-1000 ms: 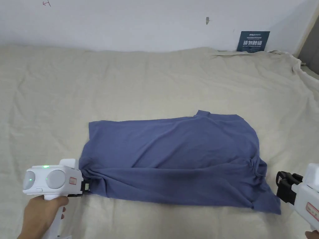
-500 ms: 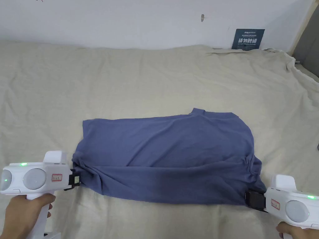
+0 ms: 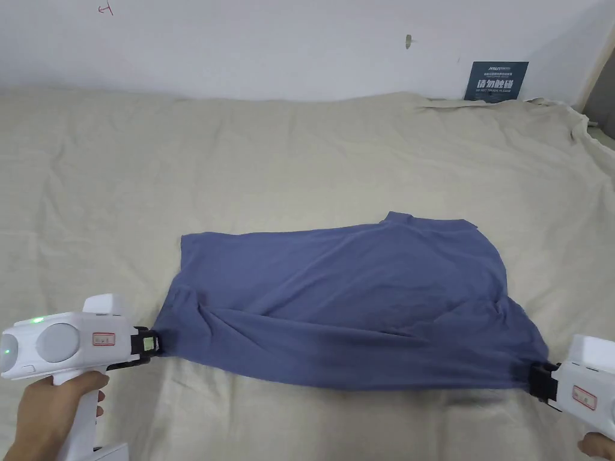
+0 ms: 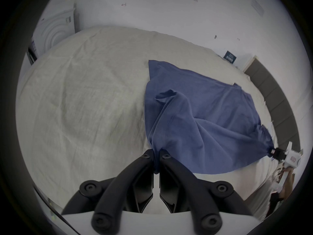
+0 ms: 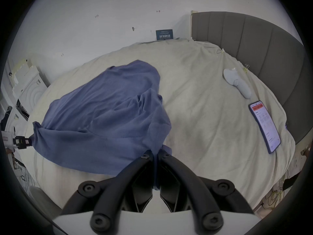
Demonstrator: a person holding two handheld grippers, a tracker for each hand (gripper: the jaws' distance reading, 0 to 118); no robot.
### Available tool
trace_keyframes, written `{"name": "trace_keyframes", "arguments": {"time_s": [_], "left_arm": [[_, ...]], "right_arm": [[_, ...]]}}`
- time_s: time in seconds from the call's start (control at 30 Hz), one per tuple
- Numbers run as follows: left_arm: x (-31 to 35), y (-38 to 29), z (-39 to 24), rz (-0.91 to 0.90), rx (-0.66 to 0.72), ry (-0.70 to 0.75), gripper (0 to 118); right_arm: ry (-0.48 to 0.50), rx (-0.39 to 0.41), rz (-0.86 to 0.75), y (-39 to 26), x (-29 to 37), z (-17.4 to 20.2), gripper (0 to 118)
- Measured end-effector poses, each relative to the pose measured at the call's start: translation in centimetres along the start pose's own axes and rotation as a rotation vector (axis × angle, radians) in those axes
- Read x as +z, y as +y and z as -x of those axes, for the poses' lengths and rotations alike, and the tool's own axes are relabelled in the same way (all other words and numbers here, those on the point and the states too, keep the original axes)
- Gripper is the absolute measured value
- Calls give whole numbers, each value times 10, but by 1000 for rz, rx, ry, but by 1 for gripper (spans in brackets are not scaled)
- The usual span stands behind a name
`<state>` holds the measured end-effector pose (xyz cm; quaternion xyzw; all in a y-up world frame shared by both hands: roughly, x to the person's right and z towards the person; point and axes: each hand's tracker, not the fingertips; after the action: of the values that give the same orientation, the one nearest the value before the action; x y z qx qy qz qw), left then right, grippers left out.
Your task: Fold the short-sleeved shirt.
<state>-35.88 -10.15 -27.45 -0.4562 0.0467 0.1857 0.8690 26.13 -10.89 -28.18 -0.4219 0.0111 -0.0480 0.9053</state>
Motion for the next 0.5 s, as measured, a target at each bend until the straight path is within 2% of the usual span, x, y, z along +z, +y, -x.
{"name": "trace_keyframes", "arguments": {"time_s": [0.3,0.5], "left_arm": [[46,-50,14,17,7,4,2],[58,-88,24,62,15,17,2]], "right_arm": [[32,40,-4,-35,53,-4,2],[21,65,33,-65,58,-6,2]]}}
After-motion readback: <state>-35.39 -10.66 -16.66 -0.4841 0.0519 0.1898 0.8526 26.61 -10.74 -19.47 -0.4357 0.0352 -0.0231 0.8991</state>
